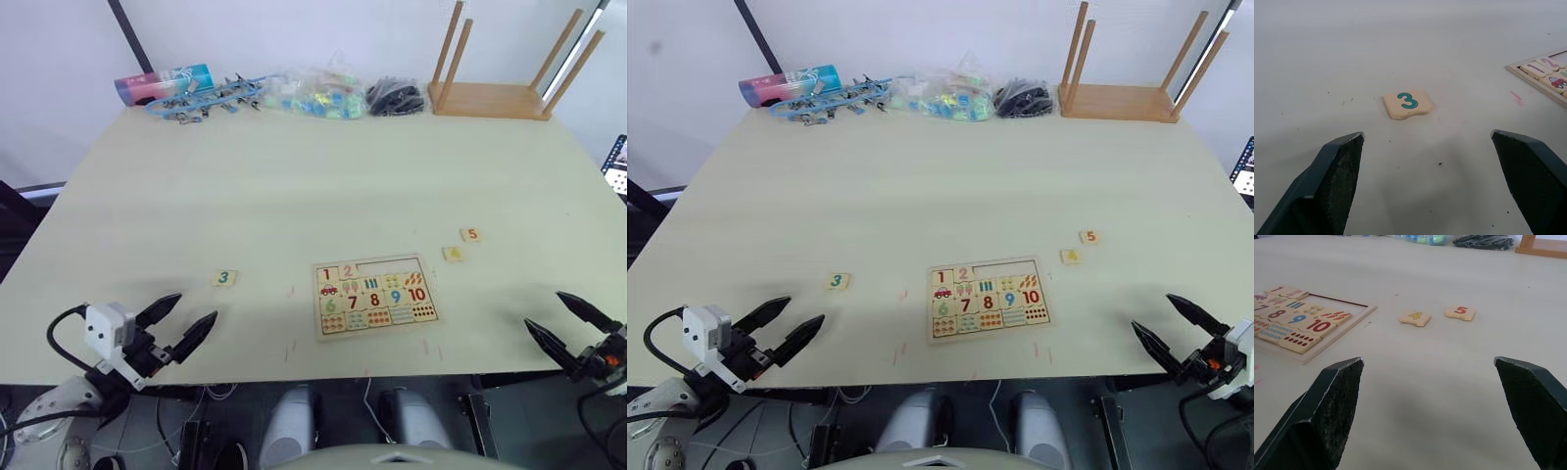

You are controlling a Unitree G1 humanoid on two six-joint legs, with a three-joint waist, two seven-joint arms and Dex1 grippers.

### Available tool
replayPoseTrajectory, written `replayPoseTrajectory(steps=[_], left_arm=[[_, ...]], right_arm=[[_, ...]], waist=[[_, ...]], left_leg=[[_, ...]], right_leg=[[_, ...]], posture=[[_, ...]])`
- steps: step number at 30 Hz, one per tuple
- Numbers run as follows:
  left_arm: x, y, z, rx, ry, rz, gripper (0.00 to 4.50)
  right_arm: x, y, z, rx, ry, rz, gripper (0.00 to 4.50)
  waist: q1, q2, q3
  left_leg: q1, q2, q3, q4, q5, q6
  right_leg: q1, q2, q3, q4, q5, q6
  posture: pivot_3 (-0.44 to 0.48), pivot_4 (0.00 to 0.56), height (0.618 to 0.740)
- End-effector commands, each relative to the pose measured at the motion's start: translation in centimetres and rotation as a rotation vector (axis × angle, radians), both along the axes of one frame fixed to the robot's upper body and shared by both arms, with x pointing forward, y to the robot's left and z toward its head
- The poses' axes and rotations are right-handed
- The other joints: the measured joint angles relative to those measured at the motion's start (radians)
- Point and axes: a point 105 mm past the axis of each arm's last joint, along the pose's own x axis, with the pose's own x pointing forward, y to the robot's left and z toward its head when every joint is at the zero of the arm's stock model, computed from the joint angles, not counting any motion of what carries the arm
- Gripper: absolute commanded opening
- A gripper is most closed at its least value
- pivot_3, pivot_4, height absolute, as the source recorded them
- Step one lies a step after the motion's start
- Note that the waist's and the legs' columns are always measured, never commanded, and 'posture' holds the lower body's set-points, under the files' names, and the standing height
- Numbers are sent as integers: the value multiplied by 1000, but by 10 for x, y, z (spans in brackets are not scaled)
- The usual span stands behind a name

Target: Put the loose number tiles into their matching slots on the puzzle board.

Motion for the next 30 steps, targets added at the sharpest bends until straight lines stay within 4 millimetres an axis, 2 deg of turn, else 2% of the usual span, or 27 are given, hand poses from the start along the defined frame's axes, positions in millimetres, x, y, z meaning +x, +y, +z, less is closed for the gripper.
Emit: replayPoseTrajectory(steps=[1,11,30], left_arm=[[3,-5,9,10,-40,-18,4408],[7,-6,6,18,-34,-33,4408],[7,-7,2,18,-37,-50,4408]], right_arm=[[-1,-2,12,-21,-51,-18,4500],[-1,-5,12,-37,-54,-23,4500],[6,3,13,-38,-66,12,4500]], waist=[[0,0,0],[0,0,0],[0,0,0]], left_leg=[[0,0,0,0,0,0],[0,0,0,0,0,0],[0,0,0,0,0,0]], right_leg=[[0,0,0,0,0,0],[0,0,0,0,0,0],[0,-1,0,0,0,0]], posture=[[0,150,737],[0,150,737],[0,150,737]])
